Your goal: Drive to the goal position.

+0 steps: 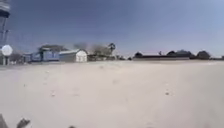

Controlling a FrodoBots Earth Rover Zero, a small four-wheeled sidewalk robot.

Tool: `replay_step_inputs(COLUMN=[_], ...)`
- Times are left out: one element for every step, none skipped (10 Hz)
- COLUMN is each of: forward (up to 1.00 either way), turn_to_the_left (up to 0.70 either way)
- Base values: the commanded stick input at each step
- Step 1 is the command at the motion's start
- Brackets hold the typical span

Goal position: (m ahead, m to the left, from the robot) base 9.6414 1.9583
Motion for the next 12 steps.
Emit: replay_step_inputs(forward=[1.0,1.0,1.0,1.0,1.0,1.0,1.0,1.0,1.0,1.0,1.0,1.0], turn_to_the_left=[0.0,0.0,0.0,0.0,0.0,0.0,0.0,0.0,0.0,0.0,0.0,0.0])
